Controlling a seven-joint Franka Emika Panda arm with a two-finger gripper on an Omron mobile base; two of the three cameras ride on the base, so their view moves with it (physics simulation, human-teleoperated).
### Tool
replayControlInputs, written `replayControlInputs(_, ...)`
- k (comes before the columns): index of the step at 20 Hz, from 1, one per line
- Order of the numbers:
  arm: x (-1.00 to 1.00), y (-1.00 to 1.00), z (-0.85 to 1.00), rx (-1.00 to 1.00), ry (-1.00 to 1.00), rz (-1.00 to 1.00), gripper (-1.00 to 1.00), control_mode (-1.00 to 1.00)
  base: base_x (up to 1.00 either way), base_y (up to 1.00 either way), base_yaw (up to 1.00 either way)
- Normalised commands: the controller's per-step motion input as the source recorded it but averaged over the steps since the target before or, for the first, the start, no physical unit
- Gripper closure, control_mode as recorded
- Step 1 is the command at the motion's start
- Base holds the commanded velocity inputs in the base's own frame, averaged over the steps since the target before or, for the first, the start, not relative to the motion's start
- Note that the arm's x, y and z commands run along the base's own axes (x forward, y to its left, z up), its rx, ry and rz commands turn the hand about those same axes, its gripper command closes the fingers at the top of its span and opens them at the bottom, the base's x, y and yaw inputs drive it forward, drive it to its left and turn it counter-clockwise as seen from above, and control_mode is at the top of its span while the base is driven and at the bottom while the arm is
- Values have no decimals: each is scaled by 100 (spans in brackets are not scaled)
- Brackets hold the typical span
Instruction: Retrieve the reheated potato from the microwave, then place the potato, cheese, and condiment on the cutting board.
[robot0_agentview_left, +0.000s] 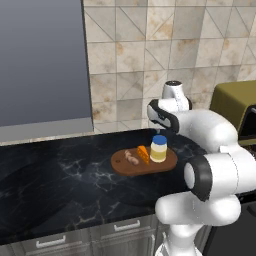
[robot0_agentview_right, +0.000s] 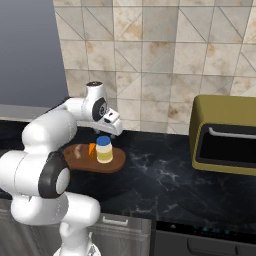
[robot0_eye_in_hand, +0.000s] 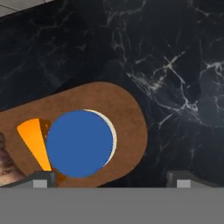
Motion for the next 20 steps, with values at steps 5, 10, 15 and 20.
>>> replayControlInputs(5,-72,0,16,0,0,0,-100,-100,0,0,0)
replayControlInputs(10,-76,4,9,0,-1,2,-100,-100,0,0,0)
replayControlInputs(15,-81,9,1,0,-15,6,-100,-100,0,0,0)
replayControlInputs(20,-77,8,5,0,-7,6,-100,-100,0,0,0)
